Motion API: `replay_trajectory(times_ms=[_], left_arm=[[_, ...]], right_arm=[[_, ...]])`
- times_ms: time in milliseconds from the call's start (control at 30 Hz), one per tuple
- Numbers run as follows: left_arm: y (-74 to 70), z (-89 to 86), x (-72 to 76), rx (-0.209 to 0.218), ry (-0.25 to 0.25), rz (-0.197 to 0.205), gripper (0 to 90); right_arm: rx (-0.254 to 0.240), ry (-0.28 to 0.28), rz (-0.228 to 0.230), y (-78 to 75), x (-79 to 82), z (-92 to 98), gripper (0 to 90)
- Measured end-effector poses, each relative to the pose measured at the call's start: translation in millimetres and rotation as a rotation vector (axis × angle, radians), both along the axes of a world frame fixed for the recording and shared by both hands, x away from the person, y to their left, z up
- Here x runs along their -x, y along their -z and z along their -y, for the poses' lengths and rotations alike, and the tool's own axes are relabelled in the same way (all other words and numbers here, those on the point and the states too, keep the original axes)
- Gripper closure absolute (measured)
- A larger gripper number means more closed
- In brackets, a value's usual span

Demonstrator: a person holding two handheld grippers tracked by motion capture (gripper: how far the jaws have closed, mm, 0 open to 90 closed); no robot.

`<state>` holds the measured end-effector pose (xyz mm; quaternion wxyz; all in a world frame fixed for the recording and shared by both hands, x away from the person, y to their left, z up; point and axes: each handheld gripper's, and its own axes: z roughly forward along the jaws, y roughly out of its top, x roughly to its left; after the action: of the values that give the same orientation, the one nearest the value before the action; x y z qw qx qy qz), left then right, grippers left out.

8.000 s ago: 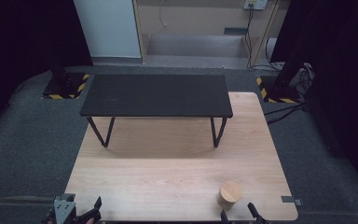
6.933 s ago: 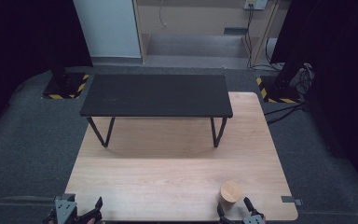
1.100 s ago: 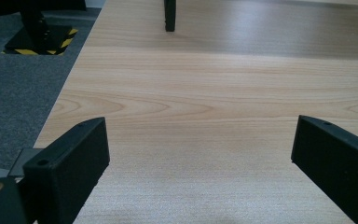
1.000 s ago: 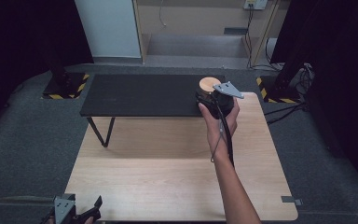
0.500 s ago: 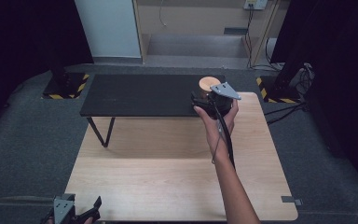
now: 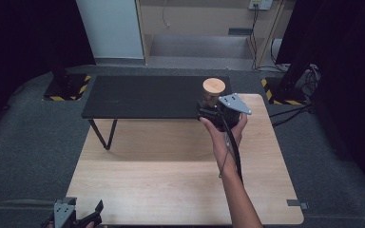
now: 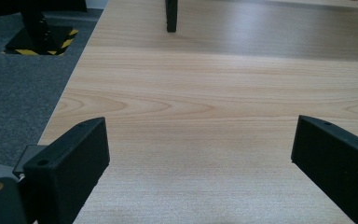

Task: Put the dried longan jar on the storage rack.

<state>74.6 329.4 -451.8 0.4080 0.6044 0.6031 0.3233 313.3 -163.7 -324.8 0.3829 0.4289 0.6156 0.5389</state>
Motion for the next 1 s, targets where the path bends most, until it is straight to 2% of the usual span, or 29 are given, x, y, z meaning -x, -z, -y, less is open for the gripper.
replay_trajectory(times_ms=[200,267,300,333,400,467,600,800,900,933,1000], left_arm=[[-0.9,0.5,1.1,-0.002,0.001,0.003,2.9],[-1.1,0.7,0.6,-0.002,0.000,0.003,2.9],[-1.1,0.7,0.6,-0.002,0.000,0.003,2.9],[-1.1,1.0,0.2,-0.001,0.003,0.003,2.9],[-1.1,1.2,0.1,-0.002,0.004,0.002,2.9],[-0.7,2.2,0.0,-0.001,0.006,0.002,2.9],[-0.3,4.0,-0.3,-0.002,0.011,-0.001,2.9],[-0.6,5.9,-0.6,-0.003,0.018,0.000,2.9],[-0.6,7.4,-0.4,-0.004,0.019,0.002,2.9],[-0.6,7.6,-0.5,-0.004,0.021,0.002,2.9],[-0.9,8.3,-0.8,-0.006,0.025,0.001,2.9]], right_arm=[[-0.021,-0.009,0.017,9.2,12.0,7.2,1.8],[-0.024,-0.019,0.039,15.1,23.4,10.3,1.9],[-0.024,-0.019,0.039,15.1,23.4,10.3,1.9],[-0.025,-0.028,0.052,18.6,32.3,12.6,1.9],[-0.026,-0.031,0.057,20.2,36.7,13.6,2.0],[-0.035,-0.039,0.066,26.0,50.2,16.8,2.0],[-0.044,-0.051,0.078,33.5,63.7,21.5,2.2],[-0.041,-0.073,0.079,49.6,95.0,33.3,2.4],[-0.027,-0.075,0.076,54.7,104.1,35.9,2.5],[-0.022,-0.071,0.075,60.5,113.1,38.8,2.5],[-0.021,-0.071,0.073,63.2,117.3,40.7,2.5]])
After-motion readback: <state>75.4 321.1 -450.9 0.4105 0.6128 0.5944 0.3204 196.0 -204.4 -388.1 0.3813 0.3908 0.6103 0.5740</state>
